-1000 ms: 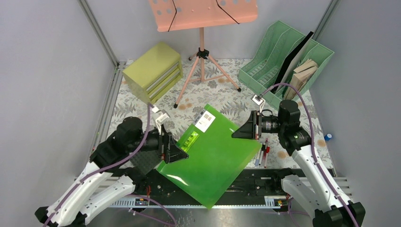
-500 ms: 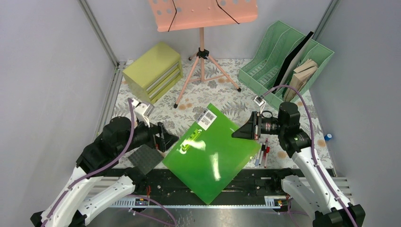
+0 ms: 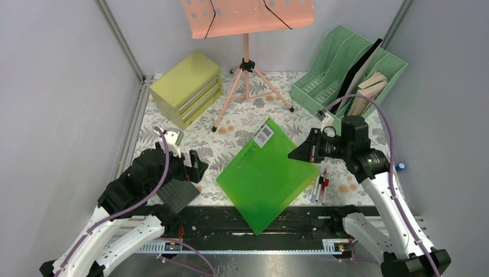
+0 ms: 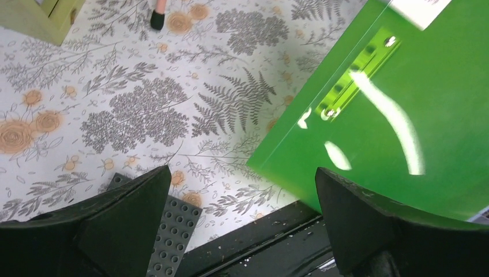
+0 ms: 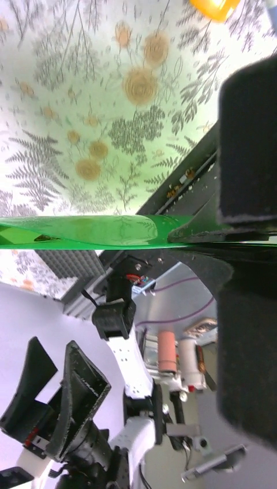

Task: Organize the desk
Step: Place the folder in the storage box.

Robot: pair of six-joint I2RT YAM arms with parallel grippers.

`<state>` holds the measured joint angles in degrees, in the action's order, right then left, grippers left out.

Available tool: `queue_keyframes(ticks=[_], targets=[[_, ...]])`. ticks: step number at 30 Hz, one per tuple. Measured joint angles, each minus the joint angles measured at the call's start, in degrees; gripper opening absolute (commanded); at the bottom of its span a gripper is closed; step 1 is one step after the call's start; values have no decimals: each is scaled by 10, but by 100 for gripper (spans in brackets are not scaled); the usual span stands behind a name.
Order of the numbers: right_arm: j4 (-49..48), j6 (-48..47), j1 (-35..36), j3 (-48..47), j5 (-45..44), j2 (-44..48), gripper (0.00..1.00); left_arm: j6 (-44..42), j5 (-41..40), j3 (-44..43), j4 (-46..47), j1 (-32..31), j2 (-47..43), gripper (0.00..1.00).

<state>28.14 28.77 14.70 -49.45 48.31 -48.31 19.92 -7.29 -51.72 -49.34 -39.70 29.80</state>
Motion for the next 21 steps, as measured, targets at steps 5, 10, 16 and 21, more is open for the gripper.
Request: queue_keyframes(ticks=[5, 10, 16, 21], targets=[[78, -26, 0, -69, -83, -17, 0, 26, -32, 55, 16, 0, -30, 99], [144, -37, 0, -136, -172, -38, 0, 64, -99, 103, 12, 0, -63, 99], [184, -17, 0, -175, -322, -20, 0, 92, -179, 103, 9, 0, -76, 99], [221, -2, 0, -210, -445, 3, 0, 100, -195, 103, 9, 0, -78, 99]])
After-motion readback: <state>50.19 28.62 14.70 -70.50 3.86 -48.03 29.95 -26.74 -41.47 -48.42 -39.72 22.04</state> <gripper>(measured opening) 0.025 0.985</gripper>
